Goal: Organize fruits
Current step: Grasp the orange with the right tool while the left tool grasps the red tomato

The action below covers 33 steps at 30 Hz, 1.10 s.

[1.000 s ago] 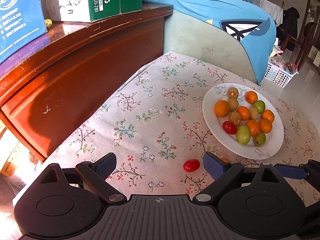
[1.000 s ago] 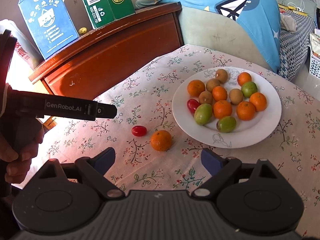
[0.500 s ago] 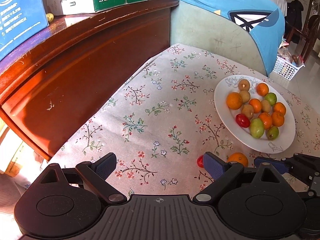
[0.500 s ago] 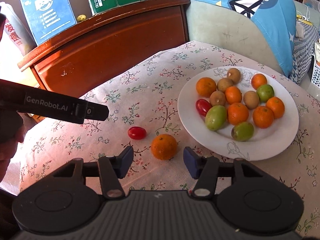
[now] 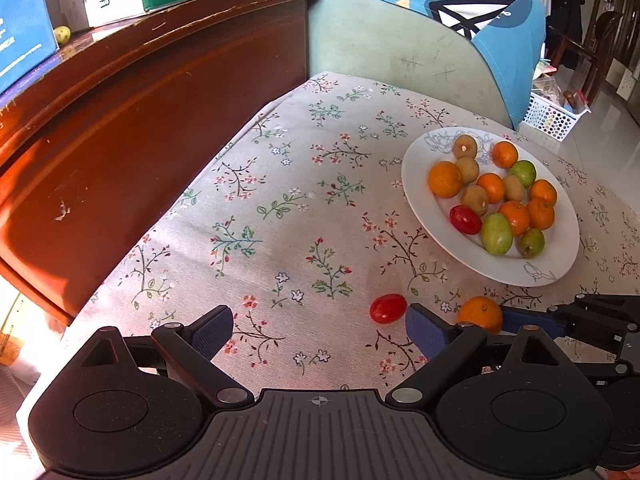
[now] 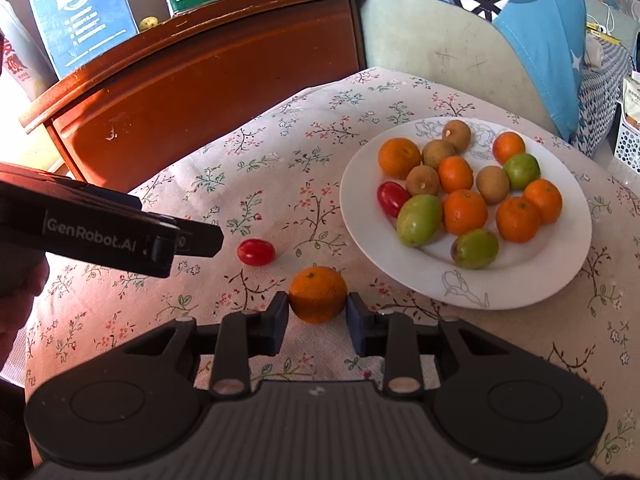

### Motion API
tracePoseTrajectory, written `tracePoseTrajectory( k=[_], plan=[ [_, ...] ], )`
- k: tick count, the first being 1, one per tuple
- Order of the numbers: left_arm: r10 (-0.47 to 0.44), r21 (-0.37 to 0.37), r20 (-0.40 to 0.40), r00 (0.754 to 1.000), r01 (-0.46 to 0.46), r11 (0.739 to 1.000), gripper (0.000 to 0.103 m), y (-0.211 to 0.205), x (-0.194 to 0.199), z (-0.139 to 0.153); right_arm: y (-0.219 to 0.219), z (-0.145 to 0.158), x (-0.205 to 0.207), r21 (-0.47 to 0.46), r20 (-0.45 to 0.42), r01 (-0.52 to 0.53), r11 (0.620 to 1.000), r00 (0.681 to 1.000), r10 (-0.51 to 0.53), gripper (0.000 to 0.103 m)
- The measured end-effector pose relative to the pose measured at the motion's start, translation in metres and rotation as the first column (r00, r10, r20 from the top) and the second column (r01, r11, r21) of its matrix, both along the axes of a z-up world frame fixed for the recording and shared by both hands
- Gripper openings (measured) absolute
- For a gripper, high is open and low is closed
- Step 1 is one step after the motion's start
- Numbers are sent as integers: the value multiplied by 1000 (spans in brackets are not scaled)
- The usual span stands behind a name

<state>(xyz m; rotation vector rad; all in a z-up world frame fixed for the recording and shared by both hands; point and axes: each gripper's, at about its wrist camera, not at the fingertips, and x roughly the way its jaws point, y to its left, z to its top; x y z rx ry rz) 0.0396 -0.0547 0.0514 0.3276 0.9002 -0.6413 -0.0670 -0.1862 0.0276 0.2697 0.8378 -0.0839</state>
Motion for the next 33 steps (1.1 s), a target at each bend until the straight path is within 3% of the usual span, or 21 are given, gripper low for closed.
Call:
tracePoseTrajectory(
  k=[8,11,14,16,18,22,27,33],
  plan=[
    [-33,-14,-13,999,32,999,90,-19,-10,-9,-16,3,-26,27,-22,33,999,999,-33,31],
    [-26,-21,-34,999,26,999,83,-24,-10,-14,-21,3,-29,36,-24,45,998,999,-44,31],
    [-9,-26,-55,998,7,1000,67,-25,-8,-19,-24,4,-31,45,-24,55,997,998,-54,31],
    [8,-28,-57,998,-10,1000,64,-25,-6,-21,-25,4,-31,56,-21,56,997,998,-55,31],
    [19,-45,-62,998,-21,999,54,-25,-4,-21,-26,4,-31,60,-23,54,997,998,-52,31],
    [18,-61,-81,997,-23,998,51,-29,-4,-22,-25,4,-31,64,-21,49,997,999,-48,31],
    [-3,-60,-86,996,-3,998,30,-35,-7,-22,-26,3,-32,68,-20,56,996,998,-55,31],
    [1,-63,-97,995,-7,998,24,-36,-7,-25,-26,4,-33,69,-17,56,996,998,-55,31]
  ],
)
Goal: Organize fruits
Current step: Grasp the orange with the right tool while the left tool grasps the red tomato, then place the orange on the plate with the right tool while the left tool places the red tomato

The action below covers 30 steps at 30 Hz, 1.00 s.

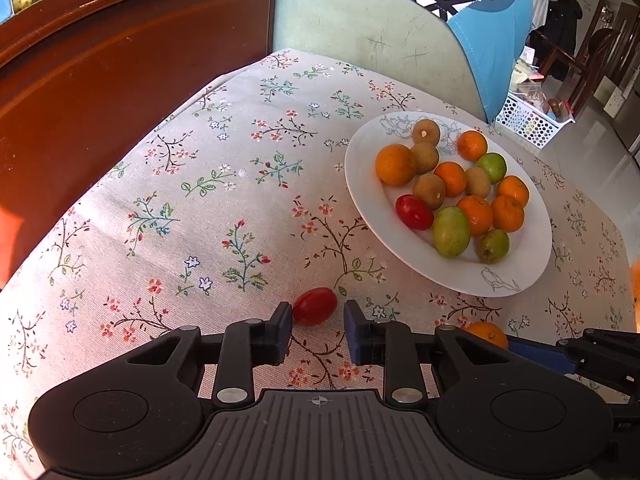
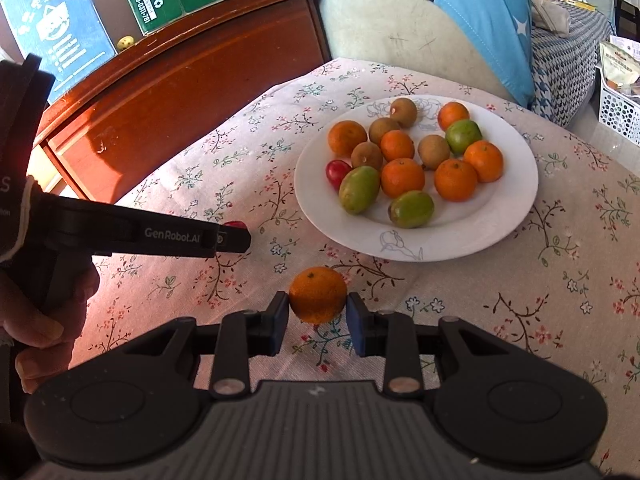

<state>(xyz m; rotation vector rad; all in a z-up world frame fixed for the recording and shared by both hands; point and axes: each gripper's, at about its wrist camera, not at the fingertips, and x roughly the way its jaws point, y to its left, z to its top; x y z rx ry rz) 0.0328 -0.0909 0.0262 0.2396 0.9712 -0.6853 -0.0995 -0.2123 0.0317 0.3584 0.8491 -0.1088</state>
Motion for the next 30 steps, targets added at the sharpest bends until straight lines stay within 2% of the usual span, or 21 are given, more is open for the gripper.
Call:
tracePoseTrajectory(
  k=[9,15,21,30],
  plan=[
    [-22,2,16,1000,22,1000,24,-4,-3,0,-1,0,0,6,0,3,1000,1000,-3,31],
    [-1,-1,24,1000,1,1000,27,-5,0,-2,-1,1,-1,5,6,-2,1000,1000,2,31],
    [-10,-2,34,999,10,1000,20,-7,-1,-3,-2,1,-2,7,9,4,1000,1000,-4,31],
    [3,-31,41,999,-2,1000,20,-5,-2,5,-6,3,-2,14,19,24,1000,1000,-24,31]
  ],
)
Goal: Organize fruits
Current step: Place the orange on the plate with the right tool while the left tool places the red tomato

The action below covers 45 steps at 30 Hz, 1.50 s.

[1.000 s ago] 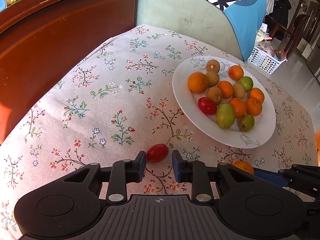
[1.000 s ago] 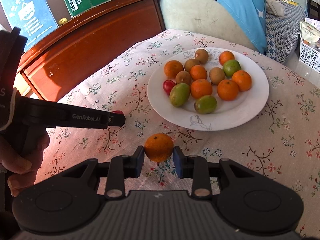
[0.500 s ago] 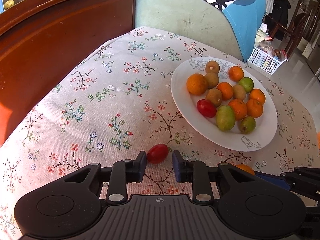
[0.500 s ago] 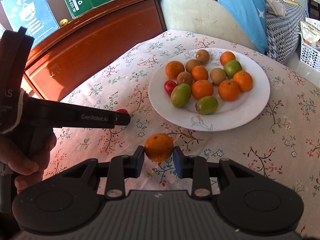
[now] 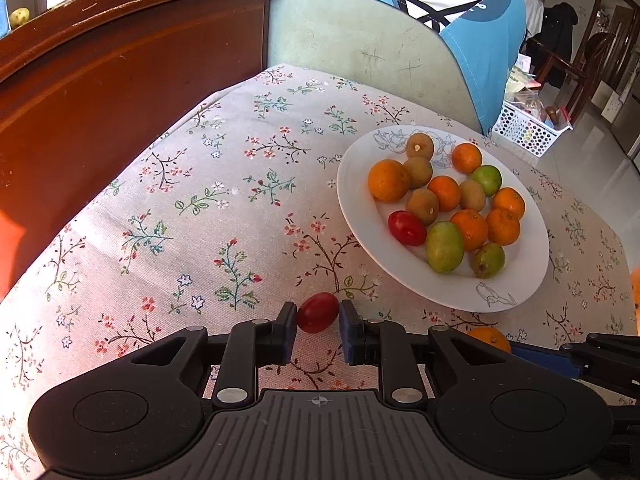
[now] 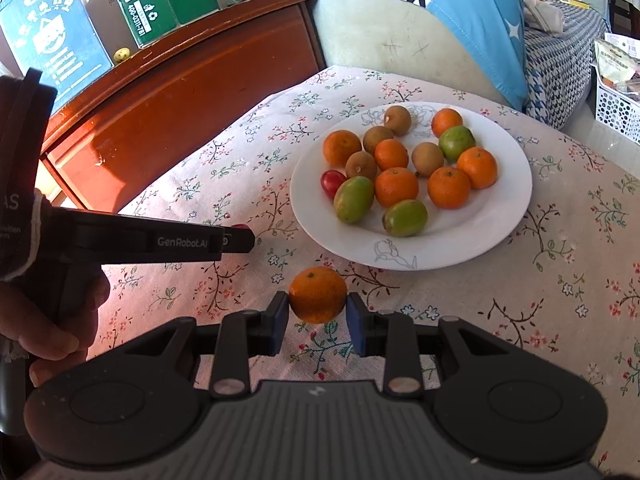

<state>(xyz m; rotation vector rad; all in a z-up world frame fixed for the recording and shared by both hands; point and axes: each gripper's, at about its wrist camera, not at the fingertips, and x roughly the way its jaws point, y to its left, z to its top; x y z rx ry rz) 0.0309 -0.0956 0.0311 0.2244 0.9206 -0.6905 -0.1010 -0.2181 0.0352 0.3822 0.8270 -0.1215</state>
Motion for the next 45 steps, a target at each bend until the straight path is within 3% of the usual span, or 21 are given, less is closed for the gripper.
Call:
tracePoseTrajectory(
  k=[13,21,28,45],
  plan=[
    [-6,-122,66,998,14,992,20,-8,-2,40,-32,31,-1,19,92,97,995,991,-98,31],
    [-16,-182,78,997,30,983,20,-27,2,49,-69,45,9,45,134,170,984,975,-174,31],
    [-42,-192,69,997,55,980,20,-49,5,43,-95,45,33,61,153,174,983,971,-181,31],
    [-94,-152,47,994,101,983,20,-89,8,17,-119,14,72,95,92,170,981,980,-179,32]
  ],
)
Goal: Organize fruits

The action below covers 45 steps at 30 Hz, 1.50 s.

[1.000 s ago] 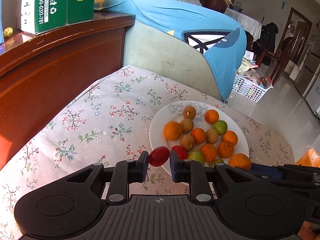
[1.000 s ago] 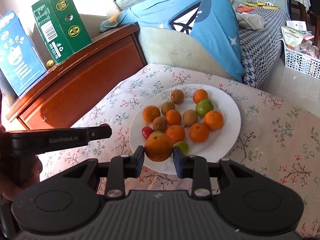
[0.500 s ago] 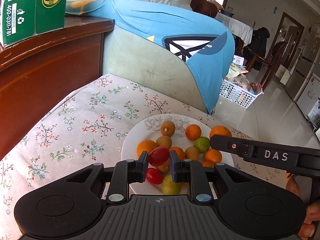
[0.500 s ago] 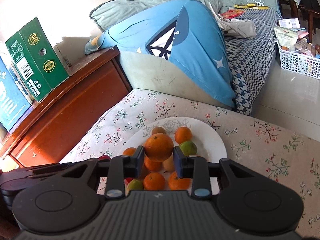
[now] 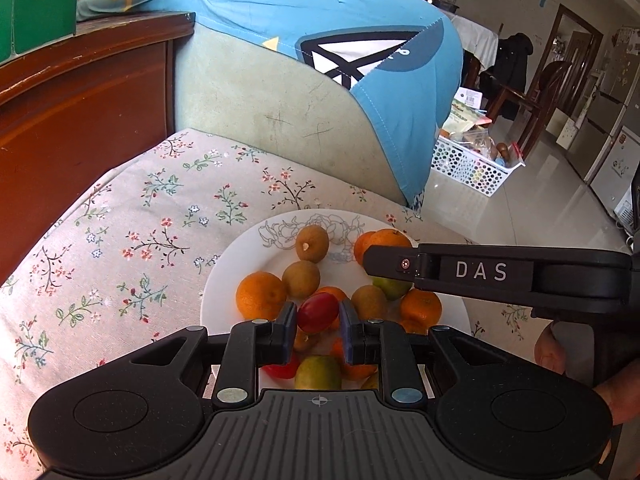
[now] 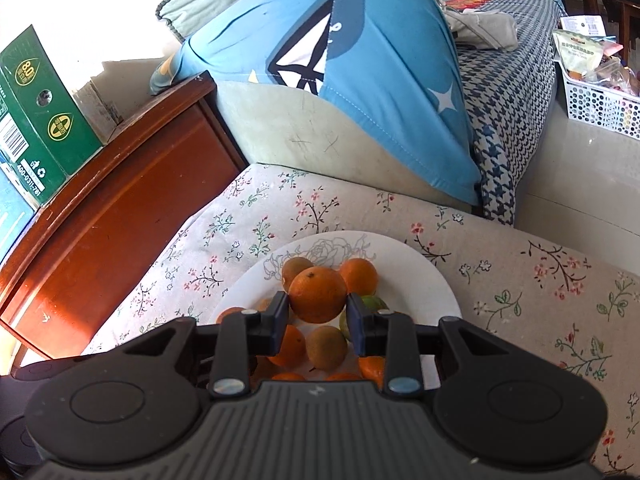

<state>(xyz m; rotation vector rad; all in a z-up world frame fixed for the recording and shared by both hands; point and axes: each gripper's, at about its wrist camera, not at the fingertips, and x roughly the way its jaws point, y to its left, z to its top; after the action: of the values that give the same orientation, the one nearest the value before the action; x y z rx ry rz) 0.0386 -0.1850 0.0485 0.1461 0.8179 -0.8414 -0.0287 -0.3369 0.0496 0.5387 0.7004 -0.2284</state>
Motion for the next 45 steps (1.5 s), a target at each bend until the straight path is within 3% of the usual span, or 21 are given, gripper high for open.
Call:
tracePoseTrajectory(
  k=[8,11,12,19,21,28,35,37,45],
  plan=[
    [-16,-10,15,1000,16,1000,29,-2,-3,8,-4,7,-1,12,13,23,1000,1000,-23,46],
    [12,7,21,1000,-12,1000,78,-1,-6,12,-5,13,-4,7,22,31,999,999,-32,51],
    [19,-3,36,999,-19,1000,79,1,-8,14,-5,15,-6,8,24,36,999,999,-36,55],
    [14,29,45,999,-15,999,83,7,-21,26,1,30,-21,-29,-3,74,997,997,-75,76],
    [25,58,39,999,-28,998,90,8,-24,29,3,34,-25,-43,-7,79,996,997,-79,76],
    [58,135,68,996,-67,989,91,13,-36,33,11,49,-44,-60,-24,130,990,991,-132,88],
    [112,163,27,993,-115,980,91,28,-43,35,23,59,-64,-99,-55,157,983,985,-163,93],
    [129,164,28,991,-132,978,91,33,-46,35,26,59,-68,-120,-97,174,978,978,-185,98],
    [167,193,26,986,-169,966,91,42,-51,34,41,48,-80,-207,-223,187,960,947,-232,99]
  ],
)
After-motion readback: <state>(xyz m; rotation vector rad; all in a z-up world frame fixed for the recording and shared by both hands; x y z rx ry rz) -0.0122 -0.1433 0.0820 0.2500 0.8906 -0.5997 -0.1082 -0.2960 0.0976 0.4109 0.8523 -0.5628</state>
